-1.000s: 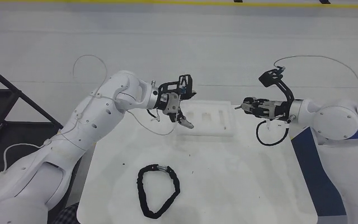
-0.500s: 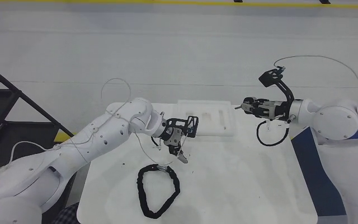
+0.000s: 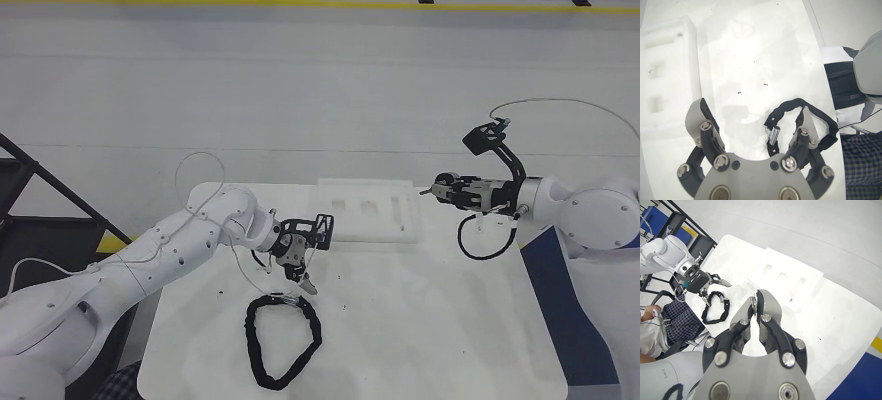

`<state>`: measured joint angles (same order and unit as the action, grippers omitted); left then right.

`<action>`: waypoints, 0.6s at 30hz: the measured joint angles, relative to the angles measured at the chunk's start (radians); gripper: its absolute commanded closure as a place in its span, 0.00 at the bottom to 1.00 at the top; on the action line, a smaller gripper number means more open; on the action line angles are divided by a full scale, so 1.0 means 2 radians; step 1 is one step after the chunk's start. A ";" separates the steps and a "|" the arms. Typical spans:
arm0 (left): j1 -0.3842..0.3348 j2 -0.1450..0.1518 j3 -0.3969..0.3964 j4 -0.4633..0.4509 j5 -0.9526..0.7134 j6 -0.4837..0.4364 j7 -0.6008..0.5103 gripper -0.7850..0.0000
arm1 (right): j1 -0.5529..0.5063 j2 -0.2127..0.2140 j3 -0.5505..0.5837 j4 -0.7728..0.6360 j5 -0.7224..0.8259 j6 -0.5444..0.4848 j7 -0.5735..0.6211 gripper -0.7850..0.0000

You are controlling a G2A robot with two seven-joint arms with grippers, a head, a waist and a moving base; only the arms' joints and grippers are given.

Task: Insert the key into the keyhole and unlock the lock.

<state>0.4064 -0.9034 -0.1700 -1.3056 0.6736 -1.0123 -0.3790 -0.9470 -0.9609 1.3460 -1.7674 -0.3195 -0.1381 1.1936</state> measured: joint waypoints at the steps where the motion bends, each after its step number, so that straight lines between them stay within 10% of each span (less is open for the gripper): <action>1: 0.000 0.000 0.000 0.000 0.000 0.000 0.000 0.00 | 0.000 0.000 0.000 0.000 0.000 0.000 0.000 1.00; 18: 0.036 0.015 -0.025 0.009 0.073 0.008 0.073 0.00 | 0.000 0.000 0.000 0.000 0.000 0.000 0.000 1.00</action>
<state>0.4791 -0.8726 -0.2207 -1.2885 0.8204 -0.9969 -0.2335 -0.9470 -0.9609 1.3460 -1.7674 -0.3195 -0.1381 1.1936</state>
